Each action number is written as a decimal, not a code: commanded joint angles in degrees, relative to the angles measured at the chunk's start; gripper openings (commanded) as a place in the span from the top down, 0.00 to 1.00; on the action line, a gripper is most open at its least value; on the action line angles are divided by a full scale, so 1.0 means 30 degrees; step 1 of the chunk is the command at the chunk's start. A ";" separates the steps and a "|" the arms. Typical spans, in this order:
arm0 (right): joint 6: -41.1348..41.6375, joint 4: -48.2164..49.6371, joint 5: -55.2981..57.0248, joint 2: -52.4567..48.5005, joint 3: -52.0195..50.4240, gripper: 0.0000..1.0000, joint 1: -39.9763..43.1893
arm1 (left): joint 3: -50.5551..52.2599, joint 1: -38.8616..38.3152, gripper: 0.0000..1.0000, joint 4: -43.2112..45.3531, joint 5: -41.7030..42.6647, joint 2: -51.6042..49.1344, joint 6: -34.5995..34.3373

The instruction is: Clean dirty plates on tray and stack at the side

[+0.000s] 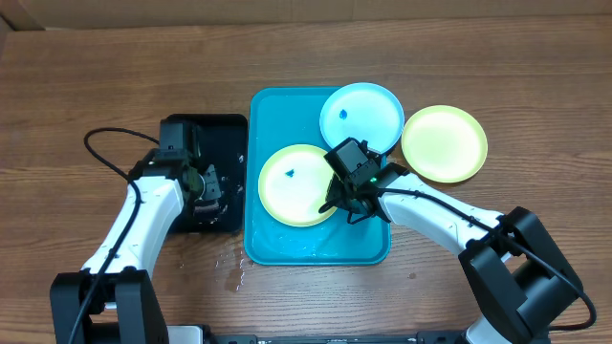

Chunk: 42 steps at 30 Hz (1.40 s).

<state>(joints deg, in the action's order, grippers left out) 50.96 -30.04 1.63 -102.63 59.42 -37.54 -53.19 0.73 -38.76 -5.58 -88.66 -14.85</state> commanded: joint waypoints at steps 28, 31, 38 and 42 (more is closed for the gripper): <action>0.0022 0.0066 -0.0073 -0.0087 -0.0109 0.96 0.0022 | 0.0721 -0.0124 0.84 0.1042 0.0248 -0.1749 -0.0197; 0.0022 0.0066 -0.0073 -0.0087 -0.0109 0.96 0.0022 | 0.0714 -0.0102 0.82 0.1239 0.0240 -0.1916 -0.0189; 0.0022 0.0066 -0.0073 -0.0087 -0.0109 0.95 0.0022 | 0.0641 -0.0102 0.86 0.1734 0.0058 -0.1923 -0.0189; 0.0022 0.0073 -0.0066 -0.0087 -0.0109 0.94 0.0022 | 0.0750 -0.0109 0.82 0.1690 0.0022 -0.2135 -0.0189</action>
<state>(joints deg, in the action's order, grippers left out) 51.00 -30.04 1.48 -102.63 59.42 -37.54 -51.75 0.73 -33.95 -5.21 -93.67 -15.09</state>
